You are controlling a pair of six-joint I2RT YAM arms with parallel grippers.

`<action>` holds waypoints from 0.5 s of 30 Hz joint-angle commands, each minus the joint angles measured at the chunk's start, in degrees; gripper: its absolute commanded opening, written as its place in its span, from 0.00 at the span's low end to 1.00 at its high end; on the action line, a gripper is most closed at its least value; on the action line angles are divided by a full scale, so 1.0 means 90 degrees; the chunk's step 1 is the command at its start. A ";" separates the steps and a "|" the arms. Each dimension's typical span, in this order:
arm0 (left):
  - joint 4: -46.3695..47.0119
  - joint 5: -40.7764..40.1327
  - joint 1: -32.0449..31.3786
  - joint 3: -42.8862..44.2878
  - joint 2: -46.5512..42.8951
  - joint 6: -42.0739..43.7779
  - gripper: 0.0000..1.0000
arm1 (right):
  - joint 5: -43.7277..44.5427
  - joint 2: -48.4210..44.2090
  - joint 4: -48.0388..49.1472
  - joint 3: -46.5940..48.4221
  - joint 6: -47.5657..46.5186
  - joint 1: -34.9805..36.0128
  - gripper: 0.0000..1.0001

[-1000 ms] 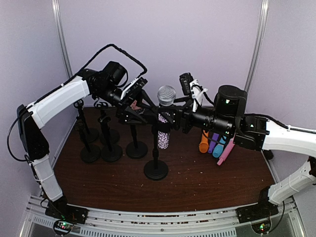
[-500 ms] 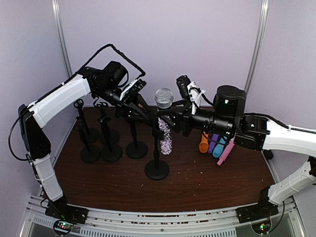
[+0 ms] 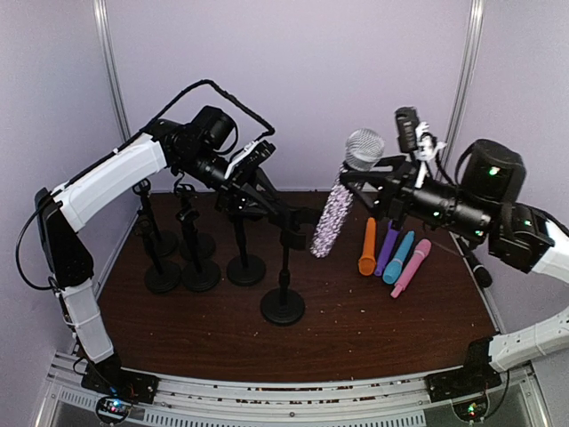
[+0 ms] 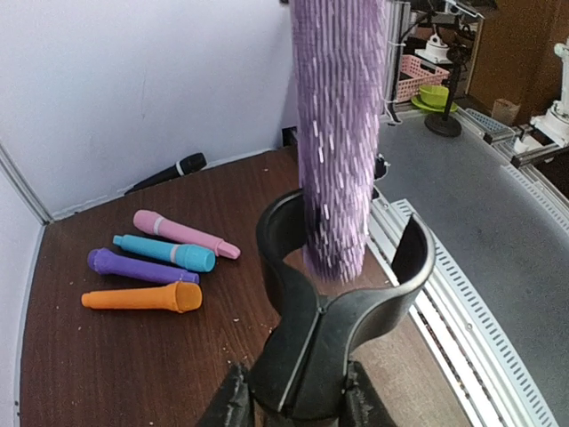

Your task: Remove the microphone from the stand

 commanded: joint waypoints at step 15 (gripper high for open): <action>0.0523 -0.0710 0.0033 -0.0177 -0.0353 -0.1145 0.98 | 0.2994 -0.0650 -0.3208 -0.0553 0.2688 -0.2793 0.05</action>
